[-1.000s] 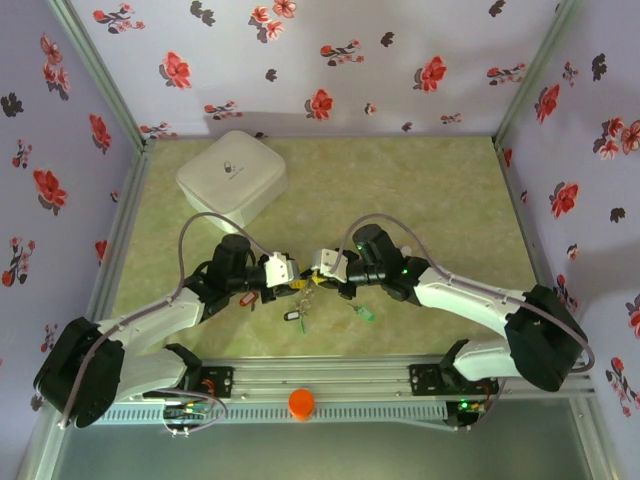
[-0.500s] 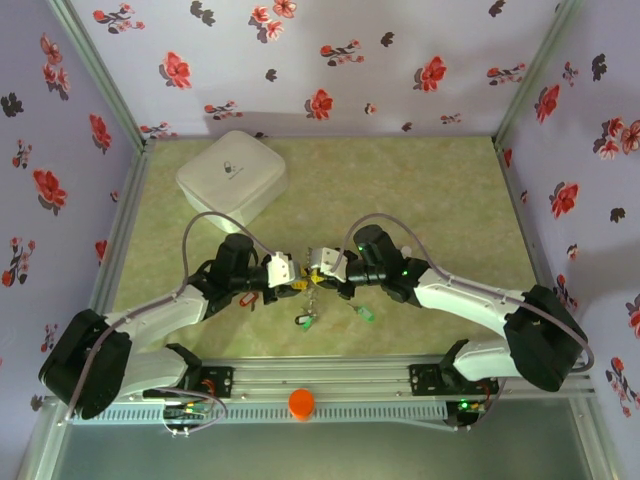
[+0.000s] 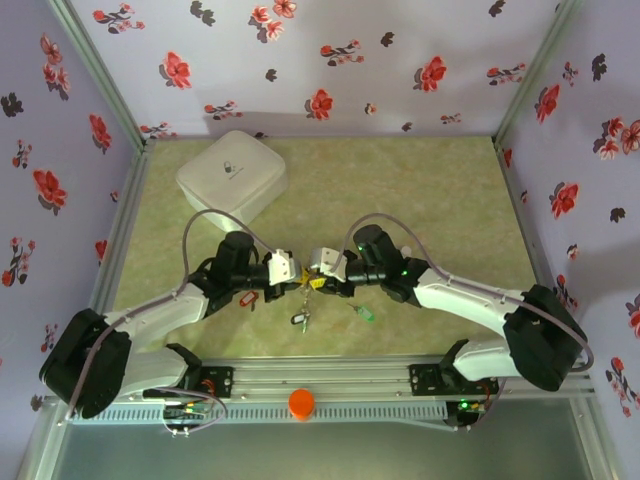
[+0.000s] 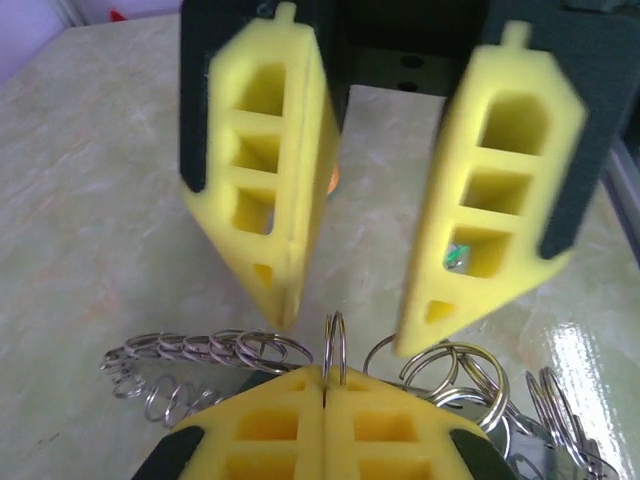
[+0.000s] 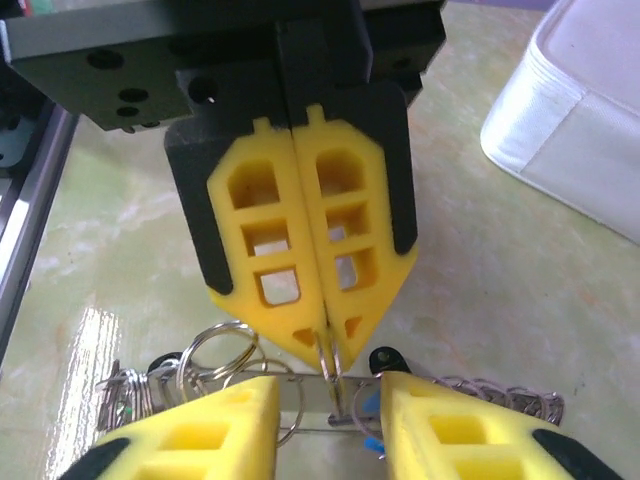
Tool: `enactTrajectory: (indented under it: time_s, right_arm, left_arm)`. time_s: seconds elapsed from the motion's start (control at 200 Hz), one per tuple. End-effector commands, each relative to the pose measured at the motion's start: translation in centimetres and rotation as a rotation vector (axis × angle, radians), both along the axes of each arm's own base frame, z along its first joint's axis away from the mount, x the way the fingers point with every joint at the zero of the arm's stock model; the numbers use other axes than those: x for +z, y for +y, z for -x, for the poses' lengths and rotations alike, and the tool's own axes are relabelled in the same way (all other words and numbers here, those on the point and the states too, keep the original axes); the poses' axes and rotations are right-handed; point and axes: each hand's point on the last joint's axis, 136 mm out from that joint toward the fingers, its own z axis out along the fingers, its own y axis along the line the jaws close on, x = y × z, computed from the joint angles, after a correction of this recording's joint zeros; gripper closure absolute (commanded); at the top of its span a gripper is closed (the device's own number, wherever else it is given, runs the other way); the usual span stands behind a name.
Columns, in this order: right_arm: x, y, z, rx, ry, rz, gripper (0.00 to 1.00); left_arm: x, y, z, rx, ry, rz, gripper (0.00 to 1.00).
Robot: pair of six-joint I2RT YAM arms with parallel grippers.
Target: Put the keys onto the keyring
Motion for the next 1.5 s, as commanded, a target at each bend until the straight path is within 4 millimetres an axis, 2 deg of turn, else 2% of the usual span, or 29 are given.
enactTrajectory:
  time_s: [0.0,0.115,0.305,0.55,0.725,0.975,1.095,1.21,1.345,1.495]
  right_arm:
    - [0.2,-0.9,-0.4,-0.031,-0.037,0.058,0.64]
    - [0.1,-1.2,-0.4,-0.035,-0.055,0.095,0.65]
    - [0.4,-0.4,-0.6,-0.044,-0.053,0.052,0.68]
    - [0.3,0.4,-0.4,-0.046,-0.035,-0.011,0.72]
    - [1.0,0.3,-0.2,-0.072,-0.037,-0.141,0.72]
    - [0.7,0.0,-0.6,-0.098,-0.091,-0.216,0.76]
    - [0.5,-0.3,-0.7,-0.106,-0.111,-0.212,0.77]
    - [0.5,-0.5,-0.5,-0.105,-0.116,-0.203,0.75]
    - [0.1,-1.2,-0.6,-0.13,-0.121,-0.174,0.71]
    - [0.1,-2.0,-1.0,-0.177,-0.14,-0.154,0.72]
  left_arm:
    - [1.3,0.2,-0.6,0.009,-0.079,-0.065,1.0]
    - [1.0,0.1,-0.2,-0.02,-0.134,-0.182,1.0]
    - [1.1,0.1,0.1,-0.067,-0.194,-0.3,1.0]
    - [1.5,-0.4,0.6,-0.129,-0.234,-0.351,1.0]
    - [1.9,-0.9,0.6,-0.139,-0.243,-0.327,1.0]
    - [2.2,-0.8,1.1,-0.149,-0.202,-0.323,1.0]
    - [2.8,-0.4,0.9,-0.113,-0.121,-0.335,1.0]
    - [2.6,0.1,1.1,-0.093,-0.04,-0.382,1.0]
    - [2.0,0.8,0.4,-0.043,0.017,-0.455,1.0]
    - [2.2,1.4,-0.3,-0.003,0.027,-0.519,1.0]
